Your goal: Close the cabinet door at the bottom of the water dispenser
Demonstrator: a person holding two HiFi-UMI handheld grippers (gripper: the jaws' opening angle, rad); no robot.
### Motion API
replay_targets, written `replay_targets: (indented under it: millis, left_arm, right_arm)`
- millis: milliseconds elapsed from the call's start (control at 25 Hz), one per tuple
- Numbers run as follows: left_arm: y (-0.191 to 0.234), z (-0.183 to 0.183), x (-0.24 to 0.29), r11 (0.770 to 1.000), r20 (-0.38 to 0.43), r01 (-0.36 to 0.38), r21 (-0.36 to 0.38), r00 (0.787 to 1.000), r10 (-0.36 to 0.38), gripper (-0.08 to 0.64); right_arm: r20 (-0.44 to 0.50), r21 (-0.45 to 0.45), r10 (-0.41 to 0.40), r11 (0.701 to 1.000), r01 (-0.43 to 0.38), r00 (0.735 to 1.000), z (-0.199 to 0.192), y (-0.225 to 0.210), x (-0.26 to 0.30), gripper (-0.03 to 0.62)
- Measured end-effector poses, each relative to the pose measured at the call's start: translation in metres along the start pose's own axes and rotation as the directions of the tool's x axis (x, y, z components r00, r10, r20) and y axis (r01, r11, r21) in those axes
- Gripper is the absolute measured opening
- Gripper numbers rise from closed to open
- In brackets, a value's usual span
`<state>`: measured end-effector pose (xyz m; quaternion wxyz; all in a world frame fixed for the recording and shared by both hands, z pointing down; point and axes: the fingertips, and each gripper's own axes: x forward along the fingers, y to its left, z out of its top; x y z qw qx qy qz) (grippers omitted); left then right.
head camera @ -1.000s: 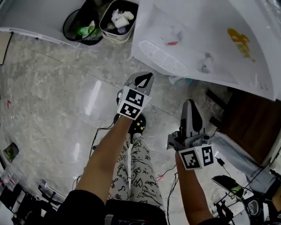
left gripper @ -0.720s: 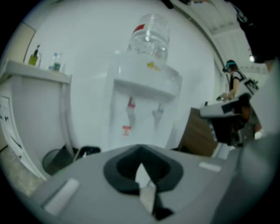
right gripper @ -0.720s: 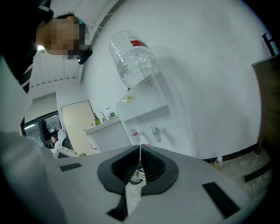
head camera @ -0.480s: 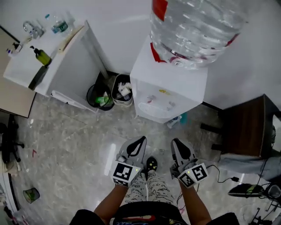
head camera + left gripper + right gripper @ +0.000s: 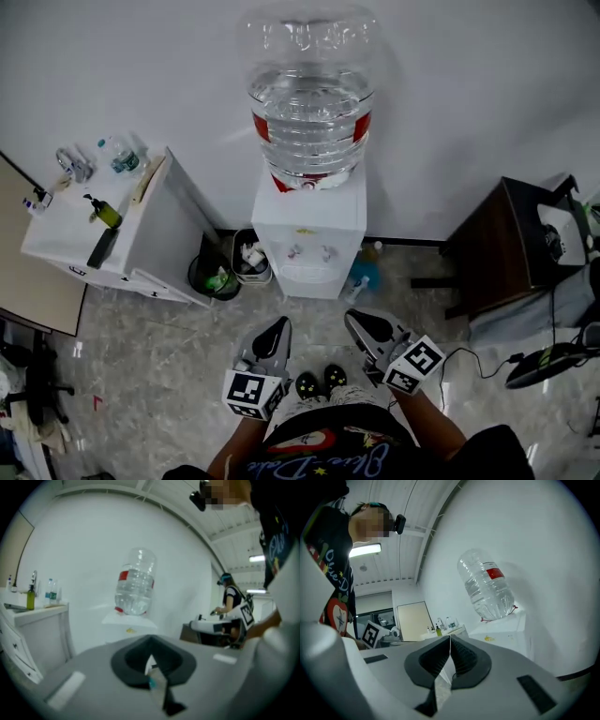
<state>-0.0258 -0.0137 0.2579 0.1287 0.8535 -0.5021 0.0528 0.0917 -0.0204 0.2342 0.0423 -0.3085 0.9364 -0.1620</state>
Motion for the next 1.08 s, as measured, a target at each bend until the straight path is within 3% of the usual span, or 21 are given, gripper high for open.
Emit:
replay_targets:
  millis: [120,200,400,1080]
  left_arm:
    - [-0.008,0.014,-0.004,0.998,0.046,0.048,-0.041,0.998,-0.047,-0.002]
    - [-0.017,0.013,-0.01,0.997,0.056,0.073,-0.022,0.996,-0.072,-0.002]
    - [-0.022,-0.004,-0.026,0.998,-0.028,0.055,0.019,0.998,-0.055,-0.002]
    - [0.001,-0.014,-0.039,0.998,-0.023,0.064,-0.002,0.998,-0.064,-0.002]
  right_arm:
    - [-0.026,-0.016,0.028,0.999,-0.028,0.999,0.0,0.015,-0.008,0.015]
    - [-0.034,-0.007,0.028,1.0,-0.029,0.999,-0.006,0.023,-0.016,0.015]
    - [-0.037,0.007,0.025,1.0,-0.025,0.999,-0.011,0.037,-0.024,0.015]
    - [-0.037,0.063,-0.001,0.998,0.003,0.999,-0.02,0.05,-0.012,0.015]
